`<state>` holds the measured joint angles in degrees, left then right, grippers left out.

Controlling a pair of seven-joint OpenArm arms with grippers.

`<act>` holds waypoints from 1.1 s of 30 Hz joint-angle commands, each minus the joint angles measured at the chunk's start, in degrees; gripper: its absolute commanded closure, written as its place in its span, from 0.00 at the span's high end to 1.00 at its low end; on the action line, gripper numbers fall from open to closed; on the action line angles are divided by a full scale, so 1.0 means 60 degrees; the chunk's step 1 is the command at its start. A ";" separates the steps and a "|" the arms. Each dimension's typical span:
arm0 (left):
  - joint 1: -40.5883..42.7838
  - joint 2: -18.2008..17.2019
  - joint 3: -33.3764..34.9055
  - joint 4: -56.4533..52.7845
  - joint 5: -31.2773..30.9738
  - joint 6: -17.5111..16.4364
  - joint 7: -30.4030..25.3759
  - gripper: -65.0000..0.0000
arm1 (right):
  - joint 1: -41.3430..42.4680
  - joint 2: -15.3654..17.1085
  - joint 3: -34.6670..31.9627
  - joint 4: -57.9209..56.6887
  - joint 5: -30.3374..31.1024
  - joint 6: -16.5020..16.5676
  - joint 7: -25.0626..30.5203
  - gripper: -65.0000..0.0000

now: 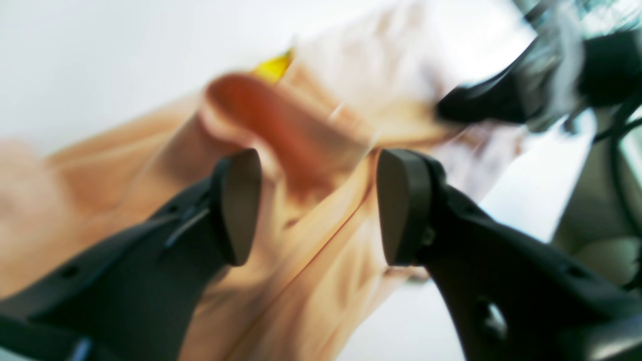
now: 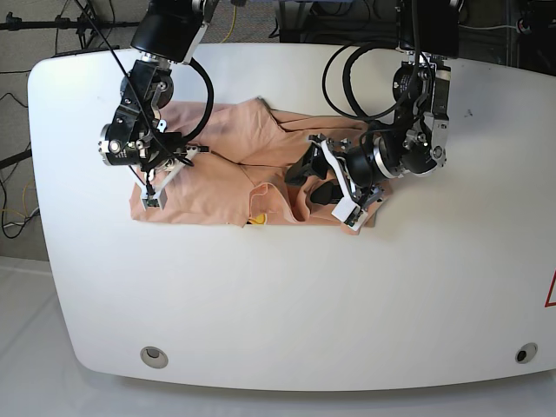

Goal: Fold the T-shirt properly
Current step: 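Move the open left gripper over the folded layer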

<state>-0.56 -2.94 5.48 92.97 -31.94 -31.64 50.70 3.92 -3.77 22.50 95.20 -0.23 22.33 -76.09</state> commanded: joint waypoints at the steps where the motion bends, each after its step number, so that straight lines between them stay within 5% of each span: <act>1: -0.0225 0.0047 -0.0037 0.0321 -0.0071 -0.0032 -0.0134 0.58 | 0.0082 0.0031 -0.0013 0.0106 -0.0055 0.0036 -0.0119 0.00; 12: -0.0147 0.0153 -0.0125 0.0353 -0.0161 -0.0265 0.0029 0.41 | 0.0082 0.0003 -0.0035 0.0095 -0.0030 0.0011 -0.0149 0.00; 14: -0.0141 0.0157 0.0042 0.0267 -0.0166 -0.0699 0.0086 0.35 | 0.0090 -0.0010 -0.0019 0.0061 -0.0040 -0.0005 -0.0176 0.00; 20: 0.0027 -0.0250 0.0047 0.0190 0.0027 -0.0551 0.0964 0.38 | -0.0104 -0.0082 -0.0153 0.0024 0.0119 0.0022 -0.0072 0.00; 33: 0.0100 -0.0294 -0.0114 0.1362 0.0042 -0.0493 0.1082 0.38 | -0.0075 -0.0082 -0.0153 0.0024 0.0119 0.0022 -0.0072 0.00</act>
<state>0.97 -4.23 5.67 98.56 -30.94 -34.54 58.24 3.14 -4.14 21.69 95.20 0.60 22.46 -75.26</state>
